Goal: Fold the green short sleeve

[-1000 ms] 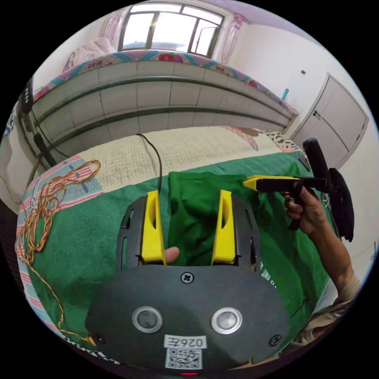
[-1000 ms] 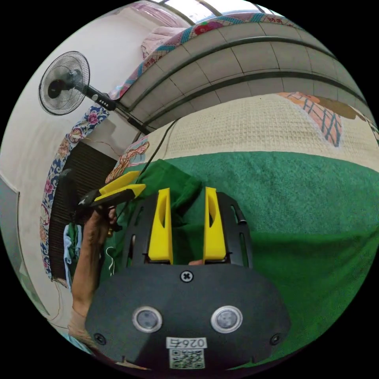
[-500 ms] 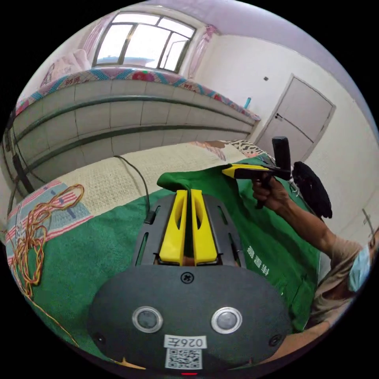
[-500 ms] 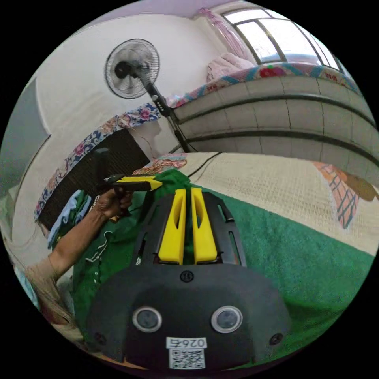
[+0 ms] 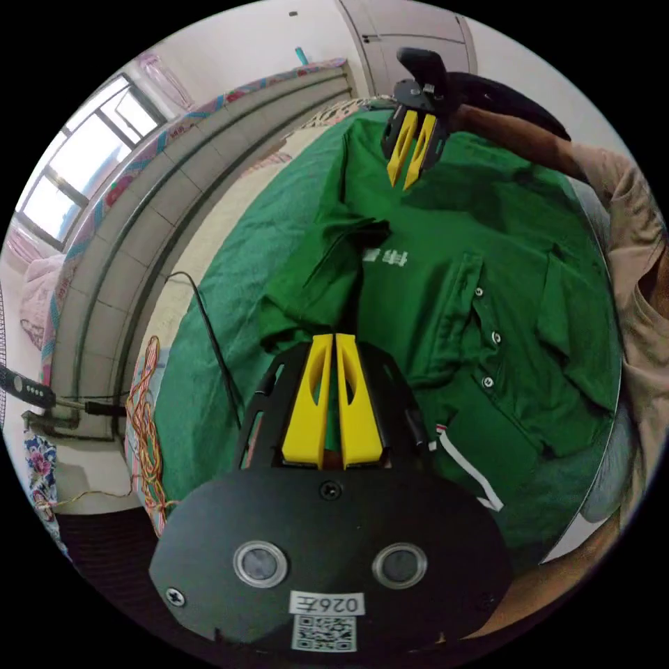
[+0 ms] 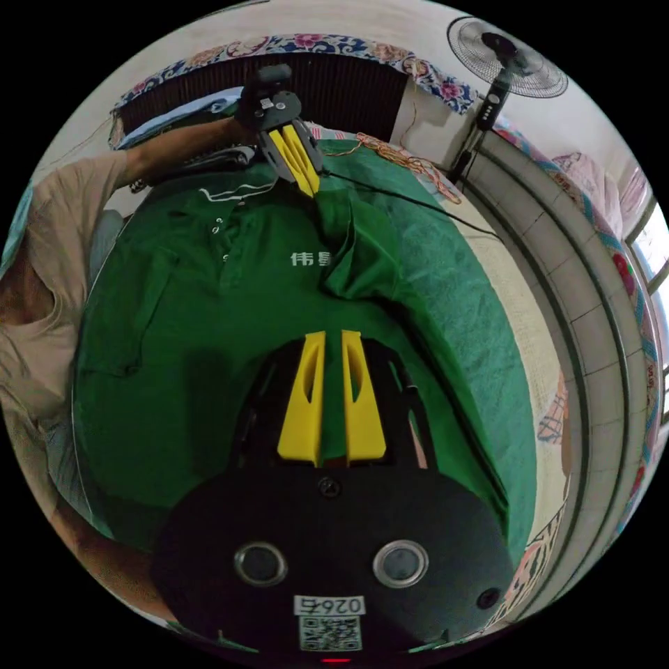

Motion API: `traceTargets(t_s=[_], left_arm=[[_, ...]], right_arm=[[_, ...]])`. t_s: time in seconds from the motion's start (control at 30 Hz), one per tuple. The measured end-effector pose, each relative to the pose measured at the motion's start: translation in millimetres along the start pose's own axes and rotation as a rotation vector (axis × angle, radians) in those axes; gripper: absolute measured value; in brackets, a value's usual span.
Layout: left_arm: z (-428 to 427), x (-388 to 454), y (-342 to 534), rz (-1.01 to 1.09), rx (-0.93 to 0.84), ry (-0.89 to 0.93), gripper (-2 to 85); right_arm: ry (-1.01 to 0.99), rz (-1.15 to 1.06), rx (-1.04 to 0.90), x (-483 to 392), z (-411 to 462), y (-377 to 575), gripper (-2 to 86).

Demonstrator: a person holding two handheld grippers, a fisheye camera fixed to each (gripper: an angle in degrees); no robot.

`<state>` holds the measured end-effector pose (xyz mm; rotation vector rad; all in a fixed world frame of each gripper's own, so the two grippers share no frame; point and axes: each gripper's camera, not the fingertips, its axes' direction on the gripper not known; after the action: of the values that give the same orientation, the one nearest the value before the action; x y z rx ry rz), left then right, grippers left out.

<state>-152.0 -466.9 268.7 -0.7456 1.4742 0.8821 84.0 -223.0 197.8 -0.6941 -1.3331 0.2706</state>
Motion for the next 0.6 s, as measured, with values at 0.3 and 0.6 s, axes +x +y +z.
traceTargets(t_s=[0.3, 0.6], left_arm=[[-45.5, -53.2, 48.1, -0.295, 0.303, 0.165, -1.0], [-33.5, -79.8, 26.7, -0.035, 0.419, 0.593, -1.0]], right_arm=[[-0.096, 0.287, 0.201, 43.6, 31.1, -28.4, 5.8], [-0.304, -0.016, 0.111, 21.8, 68.4, -64.8, 2.9]])
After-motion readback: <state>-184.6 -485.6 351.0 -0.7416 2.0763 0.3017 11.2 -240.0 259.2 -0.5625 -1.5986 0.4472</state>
